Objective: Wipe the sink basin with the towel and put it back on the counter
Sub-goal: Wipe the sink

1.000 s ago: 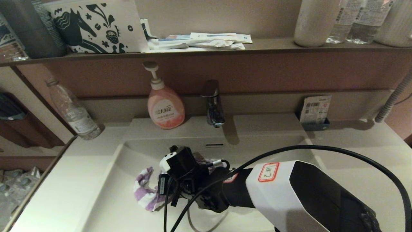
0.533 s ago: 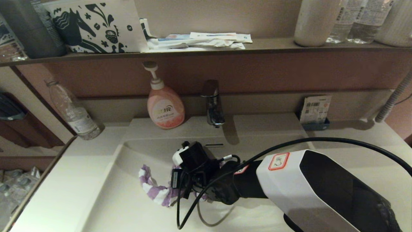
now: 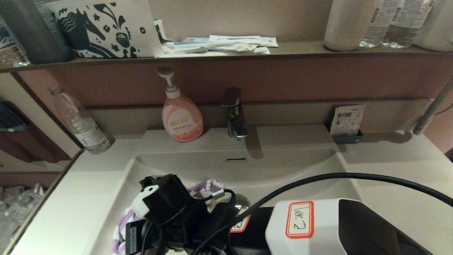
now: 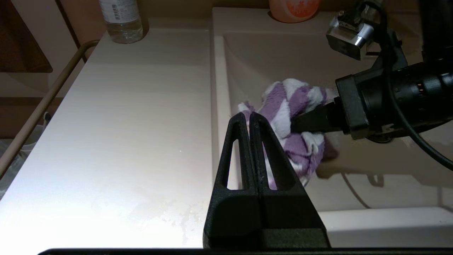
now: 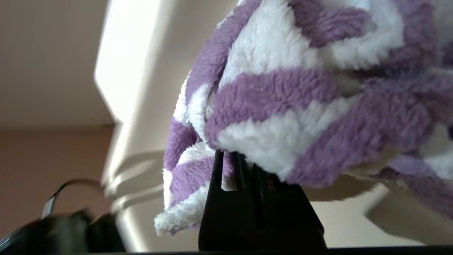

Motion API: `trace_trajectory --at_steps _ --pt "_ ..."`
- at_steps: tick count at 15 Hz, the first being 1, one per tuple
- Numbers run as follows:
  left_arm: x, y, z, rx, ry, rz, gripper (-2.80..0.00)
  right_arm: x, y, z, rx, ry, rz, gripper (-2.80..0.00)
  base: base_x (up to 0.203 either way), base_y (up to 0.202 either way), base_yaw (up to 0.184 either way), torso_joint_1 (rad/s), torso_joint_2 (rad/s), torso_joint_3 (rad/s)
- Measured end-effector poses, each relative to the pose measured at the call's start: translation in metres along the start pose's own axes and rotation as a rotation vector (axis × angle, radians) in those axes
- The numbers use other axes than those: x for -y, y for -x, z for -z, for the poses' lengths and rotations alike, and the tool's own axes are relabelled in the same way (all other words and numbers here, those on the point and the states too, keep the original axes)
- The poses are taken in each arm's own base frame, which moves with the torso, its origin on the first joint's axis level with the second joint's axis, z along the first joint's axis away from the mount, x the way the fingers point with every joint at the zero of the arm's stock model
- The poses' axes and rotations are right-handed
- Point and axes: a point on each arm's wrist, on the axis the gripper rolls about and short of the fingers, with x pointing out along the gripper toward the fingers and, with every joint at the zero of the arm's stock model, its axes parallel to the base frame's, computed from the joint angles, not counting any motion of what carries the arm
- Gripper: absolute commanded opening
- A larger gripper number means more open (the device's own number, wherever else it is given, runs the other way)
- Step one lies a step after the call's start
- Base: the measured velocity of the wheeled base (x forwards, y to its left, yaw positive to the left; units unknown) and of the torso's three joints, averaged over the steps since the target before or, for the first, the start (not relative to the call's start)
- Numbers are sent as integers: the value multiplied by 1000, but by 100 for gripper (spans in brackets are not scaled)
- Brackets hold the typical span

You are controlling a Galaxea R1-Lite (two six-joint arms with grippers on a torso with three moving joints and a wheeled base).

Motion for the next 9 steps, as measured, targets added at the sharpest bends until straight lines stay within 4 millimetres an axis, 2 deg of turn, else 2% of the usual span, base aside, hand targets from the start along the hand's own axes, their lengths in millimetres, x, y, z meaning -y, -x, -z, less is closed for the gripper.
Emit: trace_trajectory --at_steps 4,9 --pt "0 0 0 0 0 0 -280 -12 -10 16 -37 80 -73 -280 0 0 0 0 0 0" --pt "0 0 0 0 0 0 -280 -12 -33 24 62 144 -233 -280 0 0 0 0 0 0"
